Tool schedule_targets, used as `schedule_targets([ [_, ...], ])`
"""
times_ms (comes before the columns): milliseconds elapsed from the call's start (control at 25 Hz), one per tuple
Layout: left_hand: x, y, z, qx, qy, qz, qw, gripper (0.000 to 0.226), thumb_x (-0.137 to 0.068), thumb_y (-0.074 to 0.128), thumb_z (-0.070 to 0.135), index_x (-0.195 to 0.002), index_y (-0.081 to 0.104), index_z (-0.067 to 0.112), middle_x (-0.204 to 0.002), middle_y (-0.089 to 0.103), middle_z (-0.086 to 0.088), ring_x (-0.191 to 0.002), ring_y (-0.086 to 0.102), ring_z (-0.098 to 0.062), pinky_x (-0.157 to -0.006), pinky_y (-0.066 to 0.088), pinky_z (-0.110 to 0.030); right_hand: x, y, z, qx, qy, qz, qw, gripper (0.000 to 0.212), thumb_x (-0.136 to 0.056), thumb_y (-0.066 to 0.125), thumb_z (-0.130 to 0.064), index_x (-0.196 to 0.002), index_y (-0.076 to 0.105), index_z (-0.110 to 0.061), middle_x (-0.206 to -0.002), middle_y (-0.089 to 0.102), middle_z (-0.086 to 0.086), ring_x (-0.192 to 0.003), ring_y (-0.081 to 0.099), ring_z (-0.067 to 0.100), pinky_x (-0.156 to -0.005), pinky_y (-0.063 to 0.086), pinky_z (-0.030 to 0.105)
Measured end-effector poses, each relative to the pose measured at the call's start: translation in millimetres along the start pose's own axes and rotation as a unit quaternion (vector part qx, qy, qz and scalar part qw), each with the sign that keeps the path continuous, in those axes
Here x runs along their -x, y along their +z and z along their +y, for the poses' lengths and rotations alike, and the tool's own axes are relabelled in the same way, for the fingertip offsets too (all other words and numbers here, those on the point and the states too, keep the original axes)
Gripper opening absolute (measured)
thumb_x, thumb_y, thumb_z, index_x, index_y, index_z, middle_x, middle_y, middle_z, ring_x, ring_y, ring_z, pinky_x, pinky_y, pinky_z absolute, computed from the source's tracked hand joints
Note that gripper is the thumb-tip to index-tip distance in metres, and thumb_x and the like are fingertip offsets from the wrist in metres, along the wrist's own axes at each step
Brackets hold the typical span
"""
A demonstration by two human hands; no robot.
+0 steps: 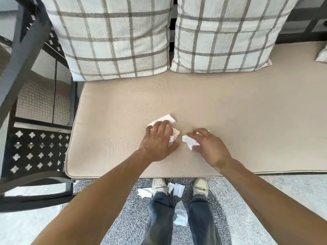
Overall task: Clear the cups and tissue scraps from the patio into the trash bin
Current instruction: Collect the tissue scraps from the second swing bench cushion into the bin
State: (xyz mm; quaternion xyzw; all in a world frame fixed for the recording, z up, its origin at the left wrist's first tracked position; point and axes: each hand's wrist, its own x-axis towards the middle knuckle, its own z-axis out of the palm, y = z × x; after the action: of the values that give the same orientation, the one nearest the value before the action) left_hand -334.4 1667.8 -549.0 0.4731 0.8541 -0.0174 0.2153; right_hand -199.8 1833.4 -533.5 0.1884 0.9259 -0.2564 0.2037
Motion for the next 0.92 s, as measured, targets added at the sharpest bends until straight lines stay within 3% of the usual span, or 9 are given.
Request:
schedule_targets([
  [160,20.1,0.1,-11.2,-0.005,0.038,0.011,0.999,0.055,-0.089,0.030,0.053,-0.127,0.047,0.017,-0.142,0.042,-0.010,-0.120,0.044,-0.034,-0.096,0.037,-0.049,5.7,5.3,1.4,-0.049,0.008,0.061,0.997,0.025,-0.091,0.064,-0.024,-0.115,0.069,-0.025,-0.114,0.064,-0.001,-0.097,0.065,0.024,-0.077,0.048,0.034],
  [240,23.0,-2.3,-15.7,0.010,0.039,0.012,0.999,0.042,-0.094,0.040,0.039,-0.129,0.049,0.018,-0.139,0.044,-0.010,-0.116,0.046,-0.033,-0.092,0.041,-0.048,9.4,2.0,1.4,-0.067,0.042,0.108,0.991,0.019,-0.088,0.067,-0.030,-0.106,0.072,-0.027,-0.104,0.069,-0.004,-0.092,0.065,0.023,-0.065,0.039,0.029],
  [400,20.7,-11.9,-17.2,0.081,0.004,-0.031,0.996,0.027,-0.097,0.049,0.016,-0.124,0.055,0.015,-0.126,0.051,-0.005,-0.106,0.054,-0.027,-0.076,0.047,-0.036,18.0,-10.2,-6.0,-0.076,0.083,0.152,0.982,0.016,-0.085,0.069,-0.039,-0.099,0.072,-0.032,-0.087,0.073,-0.003,-0.083,0.064,0.024,-0.058,0.031,0.027],
  [480,24.7,-22.4,-15.8,0.167,-0.033,-0.021,0.985,0.023,-0.093,0.053,0.014,-0.115,0.060,0.013,-0.114,0.056,-0.005,-0.092,0.060,-0.027,-0.069,0.043,-0.032,20.3,-22.6,-13.4,-0.119,0.084,0.151,0.978,0.013,-0.085,0.069,-0.037,-0.097,0.071,-0.033,-0.085,0.073,-0.003,-0.077,0.064,0.021,-0.058,0.032,0.027],
  [600,36.5,-53.1,-12.4,0.303,-0.081,0.058,0.948,0.019,-0.086,0.058,0.008,-0.103,0.062,0.016,-0.092,0.052,0.001,-0.073,0.052,-0.020,-0.067,0.038,-0.027,28.2,-50.5,-29.3,-0.193,0.060,0.162,0.966,0.015,-0.087,0.068,-0.028,-0.101,0.069,-0.031,-0.091,0.072,-0.007,-0.074,0.061,0.008,-0.063,0.041,0.027],
  [720,51.3,-103.7,-5.5,0.365,-0.063,0.118,0.921,0.034,-0.086,0.056,0.007,-0.115,0.061,0.025,-0.092,0.049,0.008,-0.071,0.053,-0.013,-0.067,0.038,-0.018,48.1,-89.7,-56.0,-0.261,0.016,0.183,0.948,0.028,-0.088,0.063,-0.019,-0.109,0.064,-0.038,-0.093,0.066,-0.023,-0.075,0.058,-0.009,-0.066,0.043,0.012],
  [800,65.9,-142.3,1.6,0.384,-0.039,0.144,0.911,0.038,-0.087,0.057,0.004,-0.118,0.064,0.026,-0.095,0.051,0.003,-0.073,0.053,-0.007,-0.068,0.036,-0.007,67.0,-120.0,-78.0,-0.296,0.005,0.206,0.933,0.029,-0.089,0.061,-0.015,-0.105,0.066,-0.037,-0.096,0.067,-0.019,-0.078,0.060,-0.001,-0.068,0.051,0.023],
  [920,96.3,-199.1,14.0,0.419,-0.022,0.190,0.888,0.033,-0.088,0.059,0.002,-0.112,0.069,0.022,-0.099,0.056,-0.004,-0.077,0.055,-0.006,-0.072,0.041,-0.010,100.1,-163.2,-112.0,-0.357,0.012,0.253,0.899,0.031,-0.087,0.062,-0.010,-0.090,0.072,-0.039,-0.094,0.068,-0.015,-0.077,0.061,0.007,-0.059,0.057,0.029],
])
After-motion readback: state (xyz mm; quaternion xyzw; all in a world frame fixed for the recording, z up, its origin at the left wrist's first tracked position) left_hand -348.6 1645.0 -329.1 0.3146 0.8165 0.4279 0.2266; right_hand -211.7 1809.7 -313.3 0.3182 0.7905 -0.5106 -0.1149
